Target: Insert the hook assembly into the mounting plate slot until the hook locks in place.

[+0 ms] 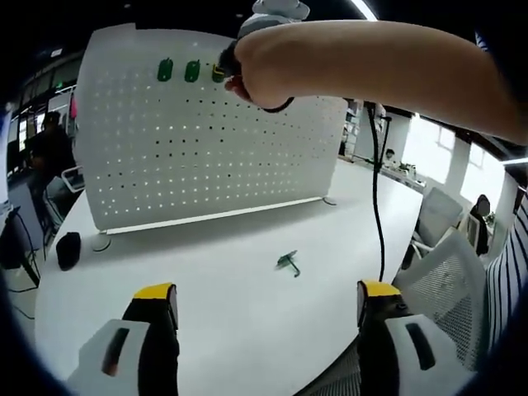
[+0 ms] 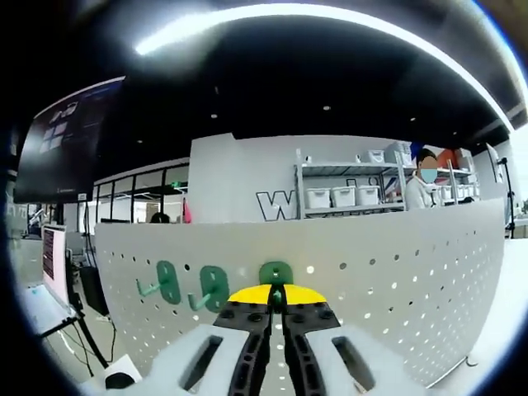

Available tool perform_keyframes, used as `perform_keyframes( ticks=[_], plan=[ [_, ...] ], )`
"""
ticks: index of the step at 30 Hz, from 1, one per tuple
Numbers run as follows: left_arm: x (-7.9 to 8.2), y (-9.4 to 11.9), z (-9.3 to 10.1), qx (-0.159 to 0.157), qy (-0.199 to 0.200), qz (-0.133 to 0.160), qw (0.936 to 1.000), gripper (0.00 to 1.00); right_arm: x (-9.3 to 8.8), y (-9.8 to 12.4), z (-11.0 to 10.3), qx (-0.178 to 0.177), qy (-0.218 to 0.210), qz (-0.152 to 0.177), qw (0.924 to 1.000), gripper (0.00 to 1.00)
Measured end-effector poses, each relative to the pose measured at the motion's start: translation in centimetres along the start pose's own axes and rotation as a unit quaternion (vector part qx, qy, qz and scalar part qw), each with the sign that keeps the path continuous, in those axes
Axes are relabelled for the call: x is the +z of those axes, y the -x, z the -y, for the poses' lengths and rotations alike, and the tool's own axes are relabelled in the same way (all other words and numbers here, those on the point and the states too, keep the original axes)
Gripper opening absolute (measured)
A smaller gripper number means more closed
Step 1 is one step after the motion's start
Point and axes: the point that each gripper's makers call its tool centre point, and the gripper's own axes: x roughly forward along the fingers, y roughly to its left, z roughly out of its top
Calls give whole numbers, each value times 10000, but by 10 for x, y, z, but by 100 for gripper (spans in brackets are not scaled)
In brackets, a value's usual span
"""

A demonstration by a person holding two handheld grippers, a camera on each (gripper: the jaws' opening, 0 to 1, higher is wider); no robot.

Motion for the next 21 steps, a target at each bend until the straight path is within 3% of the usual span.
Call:
perform_keyframes(
  ticks=[18,21],
  plan=[
    [-3,-1,0,-12,25,-84,10000,91,-2,-1,0,117,444,-61,9989,2],
    [-2,-1,-2,36,54,-62,10000,91,-8,-2,-2,194,337,-331,9987,5]
  ],
)
